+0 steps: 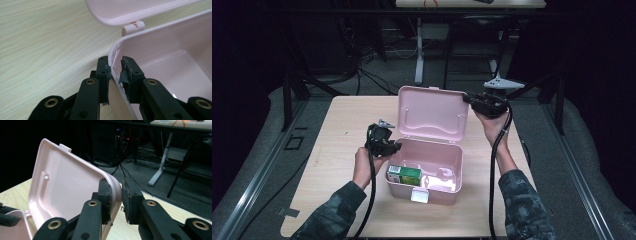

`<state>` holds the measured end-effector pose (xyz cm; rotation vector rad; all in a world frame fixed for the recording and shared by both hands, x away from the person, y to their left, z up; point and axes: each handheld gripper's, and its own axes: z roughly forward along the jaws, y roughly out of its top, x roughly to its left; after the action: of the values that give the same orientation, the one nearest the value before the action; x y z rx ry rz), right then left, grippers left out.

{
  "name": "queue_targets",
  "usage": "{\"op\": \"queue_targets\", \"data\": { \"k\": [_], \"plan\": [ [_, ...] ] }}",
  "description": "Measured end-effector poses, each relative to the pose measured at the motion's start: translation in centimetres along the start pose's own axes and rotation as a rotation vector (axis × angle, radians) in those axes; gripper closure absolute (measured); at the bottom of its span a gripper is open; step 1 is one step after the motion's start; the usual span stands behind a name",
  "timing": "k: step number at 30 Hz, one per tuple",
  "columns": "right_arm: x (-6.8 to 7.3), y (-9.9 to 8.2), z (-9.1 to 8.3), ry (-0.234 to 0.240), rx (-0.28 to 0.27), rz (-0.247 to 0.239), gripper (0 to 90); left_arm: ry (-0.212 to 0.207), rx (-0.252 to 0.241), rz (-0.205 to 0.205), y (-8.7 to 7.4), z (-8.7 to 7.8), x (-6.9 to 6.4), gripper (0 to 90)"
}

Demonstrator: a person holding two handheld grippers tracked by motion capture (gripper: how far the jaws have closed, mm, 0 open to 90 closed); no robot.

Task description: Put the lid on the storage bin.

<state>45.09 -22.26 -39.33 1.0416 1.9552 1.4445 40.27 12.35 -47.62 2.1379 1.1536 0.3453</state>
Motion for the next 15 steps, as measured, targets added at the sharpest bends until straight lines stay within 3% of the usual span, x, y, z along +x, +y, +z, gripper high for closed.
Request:
{"op": "queue_targets", "data": {
  "k": [6,15],
  "plan": [
    [0.9,0.3,-1.3,0.003,-0.004,-0.048,77.0,0.001,0.0,0.0,0.0,0.0,-0.1,76.8],
    [1.6,0.5,-2.5,0.016,0.002,-0.071,75.8,0.002,-0.004,-0.005,0.0,0.1,-0.2,77.3]
  ]
}}
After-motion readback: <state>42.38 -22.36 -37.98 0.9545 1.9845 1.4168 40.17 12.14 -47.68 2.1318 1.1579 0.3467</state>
